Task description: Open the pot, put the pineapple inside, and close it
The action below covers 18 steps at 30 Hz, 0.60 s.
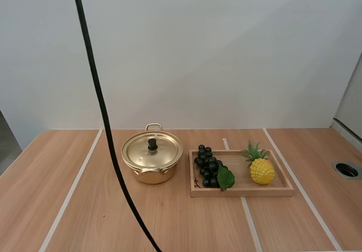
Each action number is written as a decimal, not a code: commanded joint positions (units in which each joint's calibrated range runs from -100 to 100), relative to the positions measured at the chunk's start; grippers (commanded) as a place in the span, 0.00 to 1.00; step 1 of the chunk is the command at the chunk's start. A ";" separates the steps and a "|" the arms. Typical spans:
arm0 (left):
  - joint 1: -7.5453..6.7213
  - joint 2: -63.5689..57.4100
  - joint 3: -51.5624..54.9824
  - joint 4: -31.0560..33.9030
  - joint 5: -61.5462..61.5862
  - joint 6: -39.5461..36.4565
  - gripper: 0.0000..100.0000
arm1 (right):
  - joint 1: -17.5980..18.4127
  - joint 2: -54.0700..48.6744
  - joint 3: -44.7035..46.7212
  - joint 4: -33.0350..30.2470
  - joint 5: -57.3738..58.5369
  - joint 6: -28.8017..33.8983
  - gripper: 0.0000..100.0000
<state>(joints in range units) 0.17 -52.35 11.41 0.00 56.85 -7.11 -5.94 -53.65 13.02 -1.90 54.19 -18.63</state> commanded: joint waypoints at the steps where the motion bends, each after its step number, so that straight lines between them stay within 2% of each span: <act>1: -0.12 4.38 -0.45 0.00 6.94 0.16 0.00 | -0.31 3.36 -0.78 -6.99 15.72 4.26 0.00; 6: -0.12 8.45 -0.45 0.00 13.17 0.16 0.00 | -0.31 7.99 -0.78 -8.19 27.62 4.26 0.00; 11: -0.12 13.65 -0.45 -0.42 21.38 3.41 0.00 | -0.31 13.32 -0.78 -8.30 30.67 4.01 0.00; 18: -0.12 21.31 -0.45 -5.46 26.51 8.54 0.00 | -0.31 21.33 -0.78 -8.69 33.99 1.02 0.00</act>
<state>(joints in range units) 0.17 -33.07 11.41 -2.66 81.83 -0.10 -6.09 -34.22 12.76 -10.06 87.01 -16.17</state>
